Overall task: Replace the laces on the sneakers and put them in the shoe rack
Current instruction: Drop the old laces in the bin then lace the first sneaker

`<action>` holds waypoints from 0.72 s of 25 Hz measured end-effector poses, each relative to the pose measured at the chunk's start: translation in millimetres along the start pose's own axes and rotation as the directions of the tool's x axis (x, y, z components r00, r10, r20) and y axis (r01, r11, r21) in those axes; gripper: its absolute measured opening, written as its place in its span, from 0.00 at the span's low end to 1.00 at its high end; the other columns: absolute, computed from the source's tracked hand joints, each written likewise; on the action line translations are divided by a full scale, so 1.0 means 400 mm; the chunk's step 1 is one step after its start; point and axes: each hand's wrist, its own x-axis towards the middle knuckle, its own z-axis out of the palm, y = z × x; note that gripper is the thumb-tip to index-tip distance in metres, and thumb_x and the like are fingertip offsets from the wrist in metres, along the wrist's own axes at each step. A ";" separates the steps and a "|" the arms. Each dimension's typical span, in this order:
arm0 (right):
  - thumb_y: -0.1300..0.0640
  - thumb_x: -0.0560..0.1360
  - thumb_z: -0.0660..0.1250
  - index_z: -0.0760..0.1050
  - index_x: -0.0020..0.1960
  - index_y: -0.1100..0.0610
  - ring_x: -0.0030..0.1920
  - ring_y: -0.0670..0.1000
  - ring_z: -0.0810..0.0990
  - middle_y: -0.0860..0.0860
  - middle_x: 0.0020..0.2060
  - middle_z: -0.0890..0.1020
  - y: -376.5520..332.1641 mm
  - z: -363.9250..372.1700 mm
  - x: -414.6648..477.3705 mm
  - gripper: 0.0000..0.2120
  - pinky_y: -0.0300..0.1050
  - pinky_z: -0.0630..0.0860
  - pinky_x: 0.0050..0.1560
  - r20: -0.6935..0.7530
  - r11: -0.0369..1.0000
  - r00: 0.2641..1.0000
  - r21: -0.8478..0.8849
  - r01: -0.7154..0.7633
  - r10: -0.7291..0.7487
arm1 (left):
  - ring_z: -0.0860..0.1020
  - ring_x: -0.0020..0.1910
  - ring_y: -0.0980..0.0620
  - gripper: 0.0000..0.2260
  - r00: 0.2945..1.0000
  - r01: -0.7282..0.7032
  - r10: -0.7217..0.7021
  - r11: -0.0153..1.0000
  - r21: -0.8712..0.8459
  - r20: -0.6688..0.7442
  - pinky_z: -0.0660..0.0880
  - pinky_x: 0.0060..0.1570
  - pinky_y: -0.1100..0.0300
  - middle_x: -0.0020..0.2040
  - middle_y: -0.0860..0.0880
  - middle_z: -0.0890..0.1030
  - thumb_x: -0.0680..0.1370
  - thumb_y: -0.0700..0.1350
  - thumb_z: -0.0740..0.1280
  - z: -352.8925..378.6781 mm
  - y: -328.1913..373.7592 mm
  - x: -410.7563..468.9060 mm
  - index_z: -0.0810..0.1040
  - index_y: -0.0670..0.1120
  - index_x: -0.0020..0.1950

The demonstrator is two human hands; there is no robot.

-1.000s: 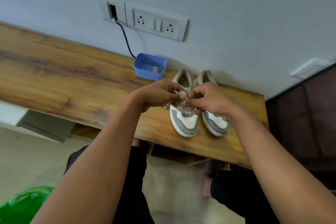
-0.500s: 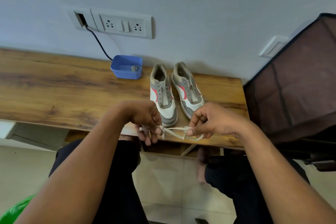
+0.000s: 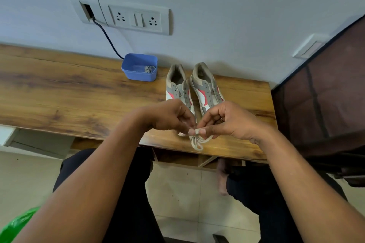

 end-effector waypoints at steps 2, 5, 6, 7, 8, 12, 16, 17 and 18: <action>0.64 0.72 0.80 0.86 0.51 0.63 0.44 0.53 0.88 0.57 0.42 0.89 -0.004 -0.010 0.003 0.09 0.50 0.86 0.49 -0.057 0.998 0.998 0.057 0.031 -0.028 | 0.84 0.42 0.52 0.05 1.000 0.012 -0.012 0.999 -0.039 -0.016 0.83 0.50 0.54 0.45 0.43 0.87 0.75 0.37 0.76 -0.006 -0.010 -0.001 0.86 0.42 0.50; 0.66 0.72 0.79 0.86 0.50 0.65 0.42 0.53 0.87 0.60 0.41 0.88 -0.003 -0.032 0.002 0.07 0.47 0.86 0.48 -0.075 0.991 0.996 0.123 0.052 -0.043 | 0.86 0.44 0.44 0.03 0.978 0.164 -0.175 0.981 0.099 0.112 0.84 0.47 0.53 0.47 0.38 0.86 0.77 0.35 0.73 -0.007 -0.042 -0.012 0.85 0.37 0.50; 0.67 0.73 0.78 0.85 0.51 0.65 0.43 0.53 0.87 0.60 0.42 0.88 -0.003 -0.034 0.005 0.07 0.47 0.86 0.48 -0.062 0.989 0.998 0.141 0.040 -0.032 | 0.86 0.44 0.44 0.03 0.975 0.178 -0.187 0.980 0.089 0.118 0.84 0.46 0.53 0.46 0.38 0.86 0.77 0.35 0.73 -0.006 -0.049 -0.019 0.84 0.37 0.50; 0.66 0.74 0.78 0.85 0.52 0.64 0.44 0.53 0.87 0.59 0.43 0.88 -0.004 -0.030 0.008 0.08 0.47 0.86 0.49 -0.036 0.989 0.999 0.147 0.022 -0.017 | 0.85 0.43 0.44 0.03 0.981 0.163 -0.167 0.986 0.039 0.101 0.84 0.46 0.53 0.45 0.38 0.86 0.77 0.35 0.73 -0.007 -0.054 -0.025 0.83 0.37 0.51; 0.64 0.74 0.78 0.85 0.54 0.62 0.47 0.53 0.88 0.57 0.46 0.88 -0.005 -0.020 0.014 0.09 0.49 0.86 0.50 -0.003 0.990 1.000 0.138 0.002 -0.002 | 0.85 0.42 0.45 0.04 0.990 0.127 -0.124 0.991 -0.031 0.074 0.84 0.46 0.53 0.44 0.39 0.86 0.77 0.34 0.73 -0.009 -0.056 -0.030 0.83 0.37 0.51; 0.61 0.72 0.81 0.84 0.56 0.59 0.48 0.52 0.88 0.53 0.46 0.89 -0.006 0.038 0.045 0.13 0.53 0.86 0.51 0.095 0.998 0.995 0.060 -0.007 0.001 | 0.84 0.43 0.44 0.09 1.000 -0.016 0.018 0.961 -0.275 0.002 0.83 0.45 0.55 0.46 0.35 0.85 0.74 0.33 0.75 -0.018 -0.049 -0.040 0.84 0.36 0.53; 0.62 0.71 0.81 0.85 0.49 0.61 0.42 0.56 0.89 0.56 0.40 0.88 0.000 0.026 0.045 0.08 0.51 0.86 0.46 0.076 0.999 0.997 0.023 -0.022 0.021 | 0.86 0.43 0.43 0.09 0.999 0.004 -0.014 0.963 -0.268 -0.036 0.84 0.43 0.55 0.44 0.36 0.86 0.74 0.31 0.74 -0.028 -0.051 -0.043 0.83 0.35 0.53; 0.62 0.71 0.81 0.86 0.49 0.60 0.41 0.54 0.89 0.55 0.39 0.88 -0.001 0.019 0.040 0.08 0.50 0.86 0.45 0.079 1.000 0.997 0.020 -0.007 0.006 | 0.86 0.43 0.43 0.08 0.999 0.003 -0.016 0.968 -0.250 -0.051 0.84 0.43 0.56 0.44 0.37 0.86 0.74 0.32 0.74 -0.030 -0.051 -0.043 0.83 0.34 0.53; 0.62 0.71 0.81 0.86 0.48 0.58 0.41 0.51 0.88 0.54 0.39 0.88 0.000 0.012 0.035 0.07 0.47 0.84 0.45 0.084 1.000 0.996 0.015 0.013 -0.015 | 0.86 0.43 0.43 0.07 0.997 -0.009 -0.010 0.972 -0.235 -0.080 0.84 0.43 0.57 0.43 0.37 0.86 0.74 0.32 0.74 -0.033 -0.052 -0.044 0.83 0.34 0.52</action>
